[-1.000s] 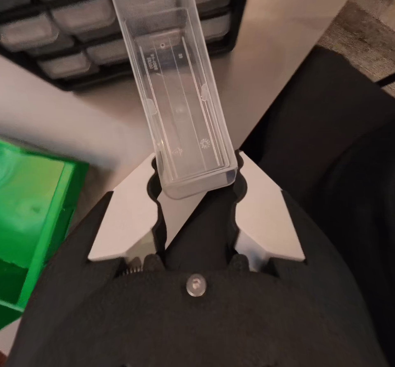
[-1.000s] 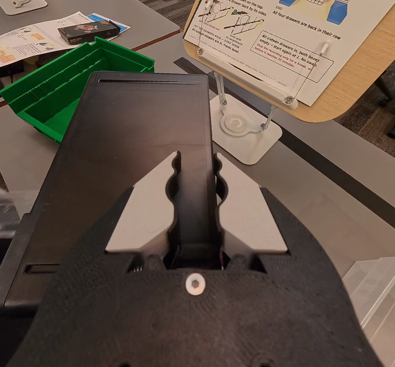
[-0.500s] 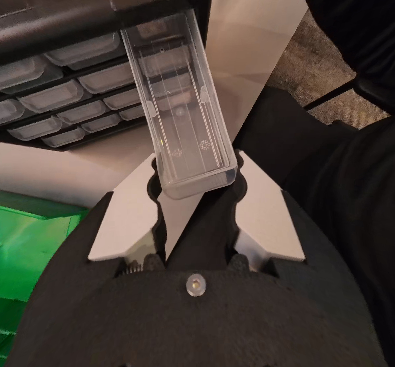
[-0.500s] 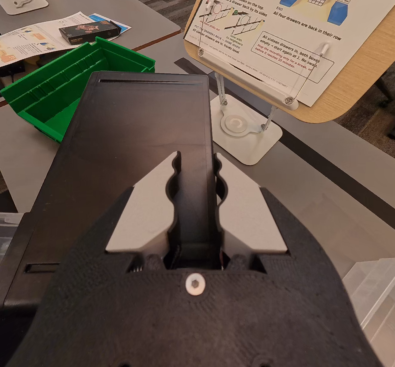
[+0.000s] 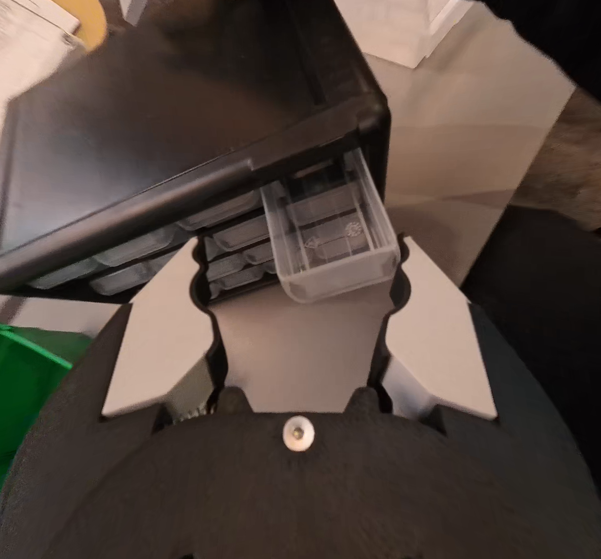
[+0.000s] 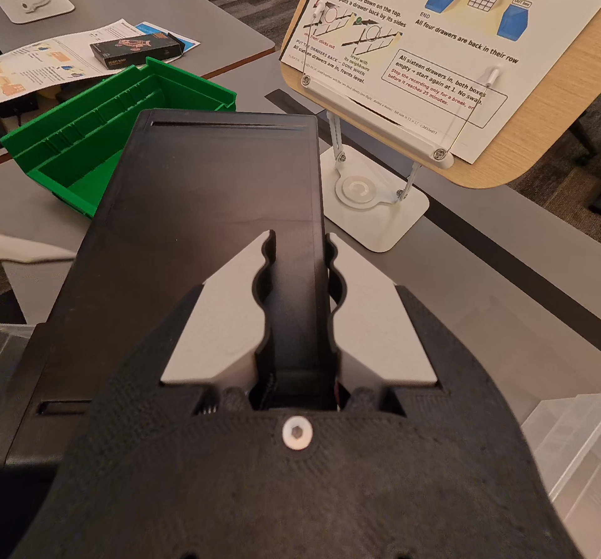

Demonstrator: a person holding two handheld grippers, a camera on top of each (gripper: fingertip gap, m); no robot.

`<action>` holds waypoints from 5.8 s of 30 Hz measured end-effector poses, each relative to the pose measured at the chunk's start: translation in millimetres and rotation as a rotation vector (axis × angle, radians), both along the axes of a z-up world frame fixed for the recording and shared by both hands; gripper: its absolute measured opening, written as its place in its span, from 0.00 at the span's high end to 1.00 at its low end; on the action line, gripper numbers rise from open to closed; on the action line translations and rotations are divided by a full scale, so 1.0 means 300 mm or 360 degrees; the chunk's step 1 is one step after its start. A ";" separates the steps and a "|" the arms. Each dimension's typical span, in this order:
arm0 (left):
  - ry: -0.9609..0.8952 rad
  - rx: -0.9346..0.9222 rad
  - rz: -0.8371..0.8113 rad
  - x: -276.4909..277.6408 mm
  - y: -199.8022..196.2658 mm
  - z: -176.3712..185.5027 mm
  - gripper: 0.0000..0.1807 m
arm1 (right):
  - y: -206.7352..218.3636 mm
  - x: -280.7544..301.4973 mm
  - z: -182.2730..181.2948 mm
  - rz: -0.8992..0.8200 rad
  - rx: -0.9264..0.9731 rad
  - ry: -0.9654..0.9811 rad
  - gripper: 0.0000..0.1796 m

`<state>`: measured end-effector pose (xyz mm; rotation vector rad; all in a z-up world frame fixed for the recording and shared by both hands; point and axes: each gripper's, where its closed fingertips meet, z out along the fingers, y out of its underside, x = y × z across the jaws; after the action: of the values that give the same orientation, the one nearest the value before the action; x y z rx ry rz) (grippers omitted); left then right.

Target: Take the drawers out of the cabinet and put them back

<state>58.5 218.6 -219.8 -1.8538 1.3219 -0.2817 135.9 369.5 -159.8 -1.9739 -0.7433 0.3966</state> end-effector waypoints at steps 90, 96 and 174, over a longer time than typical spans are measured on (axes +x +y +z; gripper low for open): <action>0.0377 -0.0221 0.0006 -0.282 0.195 -0.011 0.31 | -0.103 0.109 -0.144 0.0108 0.0062 -0.0703 0.41; 0.0110 -0.0285 0.0005 -0.290 0.226 0.093 0.45 | -0.120 0.113 -0.137 0.0096 0.0123 -0.0689 0.47; -0.0493 -0.0053 -0.0102 0.046 0.297 0.169 0.63 | -0.296 0.302 -0.191 -0.0589 -0.0011 -0.0150 0.63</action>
<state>72.2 307.8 -169.2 -1.7148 1.1679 -0.6023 226.5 280.6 -217.2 -2.0933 -0.4190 0.0845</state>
